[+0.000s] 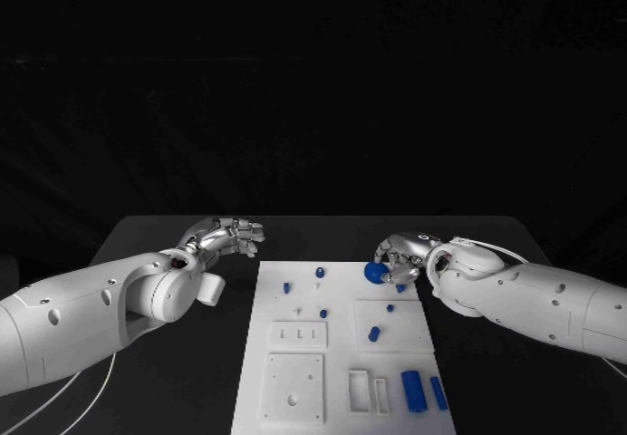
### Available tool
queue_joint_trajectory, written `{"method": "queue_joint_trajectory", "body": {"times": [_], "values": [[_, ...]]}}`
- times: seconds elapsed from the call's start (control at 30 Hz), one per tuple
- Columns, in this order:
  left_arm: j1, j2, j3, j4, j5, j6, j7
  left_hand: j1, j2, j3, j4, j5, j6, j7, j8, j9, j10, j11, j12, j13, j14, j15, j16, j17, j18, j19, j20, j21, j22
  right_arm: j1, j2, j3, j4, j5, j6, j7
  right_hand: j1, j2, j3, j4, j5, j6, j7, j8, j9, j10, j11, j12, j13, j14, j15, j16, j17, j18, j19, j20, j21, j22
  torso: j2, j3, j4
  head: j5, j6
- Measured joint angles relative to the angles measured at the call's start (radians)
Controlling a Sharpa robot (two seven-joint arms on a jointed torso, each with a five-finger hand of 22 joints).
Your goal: Assemble the parts on the task board
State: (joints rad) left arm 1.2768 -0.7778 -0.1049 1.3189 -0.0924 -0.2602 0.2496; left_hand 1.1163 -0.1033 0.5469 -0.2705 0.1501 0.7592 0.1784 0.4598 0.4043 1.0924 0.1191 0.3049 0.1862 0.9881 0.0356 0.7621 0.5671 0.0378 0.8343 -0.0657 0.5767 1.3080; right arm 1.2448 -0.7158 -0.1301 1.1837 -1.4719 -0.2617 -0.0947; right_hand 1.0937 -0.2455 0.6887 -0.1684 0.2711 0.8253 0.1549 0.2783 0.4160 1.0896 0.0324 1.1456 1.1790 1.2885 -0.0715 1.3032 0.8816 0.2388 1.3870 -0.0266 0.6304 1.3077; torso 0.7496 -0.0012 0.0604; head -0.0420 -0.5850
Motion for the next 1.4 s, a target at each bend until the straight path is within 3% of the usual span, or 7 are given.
{"method": "queue_joint_trajectory", "body": {"times": [0.63,0.8,1.13,1.4], "values": [[0.0,0.001,0.0,-0.002,0.0,0.003,-0.001,0.0,0.0,0.0,0.0,0.0,0.0,0.0,0.0,0.001,0.0,0.0,0.0,0.0,-0.002,0.002,0.0,-0.001,-0.005,0.0,0.0,0.004,0.0,-0.003,0.021,-0.001,-0.017,-0.004,0.002,-0.015,-0.004,0.004,0.01,0.01,-0.028,0.005,-0.005,0.0,-0.001,0.0,0.0,0.0,0.0,0.0,0.0,0.0,0.009,-0.001,0.0,0.0,0.007,0.0,0.0,-0.002,0.0004,0.0,0.001],[0.0,0.001,0.0,-0.003,0.0,0.004,-0.001,0.0,0.0,0.0,0.0,0.0,0.0,0.0,0.0,0.001,0.0,0.0,0.0,0.0,-0.003,0.003,0.0,-0.001,0.006,0.0,0.0,0.004,0.0,-0.003,0.025,-0.001,-0.022,-0.006,0.005,-0.021,-0.004,0.004,0.013,0.007,-0.035,0.007,-0.007,0.0,-0.001,0.0,0.0,0.0,0.0,0.0,0.0,0.0,0.01,-0.001,0.0,0.0,0.009,0.0,0.0,-0.0019,0.0006,0.001,0.0],[0.0,0.001,0.0,-0.003,0.0,0.006,-0.002,0.0,0.0,0.0,0.0,0.0,0.0,0.0,0.0,0.001,0.0,0.0,0.0,0.0,-0.003,0.003,0.0,-0.001,0.008,-0.001,0.002,0.004,0.0,-0.003,0.03,0.0,-0.03,-0.017,0.011,-0.026,-0.004,0.004,0.017,0.002,-0.066,0.007,-0.007,0.0,-0.002,0.0,0.0,0.0,0.0,0.002,-0.001,0.001,0.014,-0.001,0.0,0.0,0.011,0.0,0.0,-0.0014,0.0001,0.003,-0.001],[0.0,0.001,0.0,-0.003,0.0,0.006,-0.005,-0.003,0.003,0.0,0.0,-0.004,0.0,0.0,0.0,0.002,0.0,0.0,0.0,-0.001,-0.003,0.003,0.0,-0.002,0.007,-0.001,0.002,0.004,-0.001,-0.008,0.037,0.002,-0.036,-0.046,0.002,-0.029,0.003,0.01,0.047,-0.011,-0.12,0.038,-0.038,0.026,0.008,-0.008,-0.004,0.0,0.0,0.005,-0.005,-0.004,0.021,-0.001,-0.004,-0.004,0.02,0.0,0.0,-0.0014,-0.0002,0.003,-0.002]]}}
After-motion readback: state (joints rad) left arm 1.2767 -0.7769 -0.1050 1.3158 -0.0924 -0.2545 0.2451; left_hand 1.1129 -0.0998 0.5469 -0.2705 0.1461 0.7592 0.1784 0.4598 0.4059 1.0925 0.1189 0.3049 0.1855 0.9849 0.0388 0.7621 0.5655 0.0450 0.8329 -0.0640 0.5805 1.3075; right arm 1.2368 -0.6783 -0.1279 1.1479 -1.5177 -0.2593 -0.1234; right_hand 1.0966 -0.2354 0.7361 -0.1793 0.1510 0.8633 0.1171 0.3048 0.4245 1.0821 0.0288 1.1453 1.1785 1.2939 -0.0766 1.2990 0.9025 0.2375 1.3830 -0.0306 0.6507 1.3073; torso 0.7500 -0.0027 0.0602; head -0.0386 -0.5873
